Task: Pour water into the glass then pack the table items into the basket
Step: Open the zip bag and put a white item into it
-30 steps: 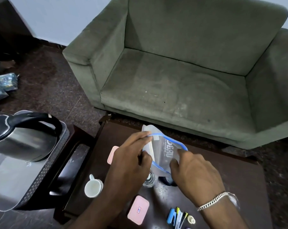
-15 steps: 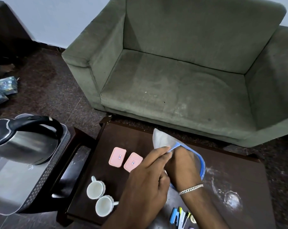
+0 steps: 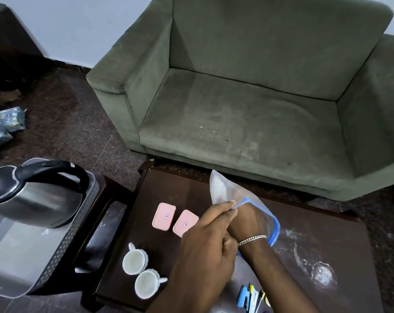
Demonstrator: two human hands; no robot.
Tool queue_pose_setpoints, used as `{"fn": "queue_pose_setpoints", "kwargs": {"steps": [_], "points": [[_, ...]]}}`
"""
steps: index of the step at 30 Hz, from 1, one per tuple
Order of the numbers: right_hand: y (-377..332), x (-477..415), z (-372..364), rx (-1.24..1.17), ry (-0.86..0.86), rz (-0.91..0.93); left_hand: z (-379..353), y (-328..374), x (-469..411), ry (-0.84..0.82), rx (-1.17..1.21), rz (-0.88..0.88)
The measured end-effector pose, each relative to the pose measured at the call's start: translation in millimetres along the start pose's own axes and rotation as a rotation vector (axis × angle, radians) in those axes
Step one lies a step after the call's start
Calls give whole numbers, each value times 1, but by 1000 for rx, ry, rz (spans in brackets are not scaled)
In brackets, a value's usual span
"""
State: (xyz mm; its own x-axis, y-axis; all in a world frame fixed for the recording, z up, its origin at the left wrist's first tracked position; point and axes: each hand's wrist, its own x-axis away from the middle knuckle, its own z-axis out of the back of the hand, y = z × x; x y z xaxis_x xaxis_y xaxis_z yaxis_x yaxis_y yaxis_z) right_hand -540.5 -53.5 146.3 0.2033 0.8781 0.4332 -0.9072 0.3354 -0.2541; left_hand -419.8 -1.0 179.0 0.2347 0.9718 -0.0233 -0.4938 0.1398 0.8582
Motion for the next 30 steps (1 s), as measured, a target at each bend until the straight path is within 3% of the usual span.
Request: {"fn": "queue_pose_setpoints", "kwargs": {"steps": [8, 12, 17, 21, 25, 30], "points": [[0, 9, -10, -40, 70, 406, 6, -18, -19, 23, -147, 118], [0, 10, -3, 9, -77, 526, 5, -27, -23, 27, -205, 165], [-3, 13, 6, 118, -81, 534, 2, -29, -23, 15, -230, 176], [-4, 19, 13, 153, 57, 580, 5, -25, -28, 67, -230, 152], [-5, 36, 32, -37, 224, 636, 13, -26, -32, 50, -244, 147], [6, 42, 60, -296, 221, 421, 22, -26, -34, 72, -282, 219]]}}
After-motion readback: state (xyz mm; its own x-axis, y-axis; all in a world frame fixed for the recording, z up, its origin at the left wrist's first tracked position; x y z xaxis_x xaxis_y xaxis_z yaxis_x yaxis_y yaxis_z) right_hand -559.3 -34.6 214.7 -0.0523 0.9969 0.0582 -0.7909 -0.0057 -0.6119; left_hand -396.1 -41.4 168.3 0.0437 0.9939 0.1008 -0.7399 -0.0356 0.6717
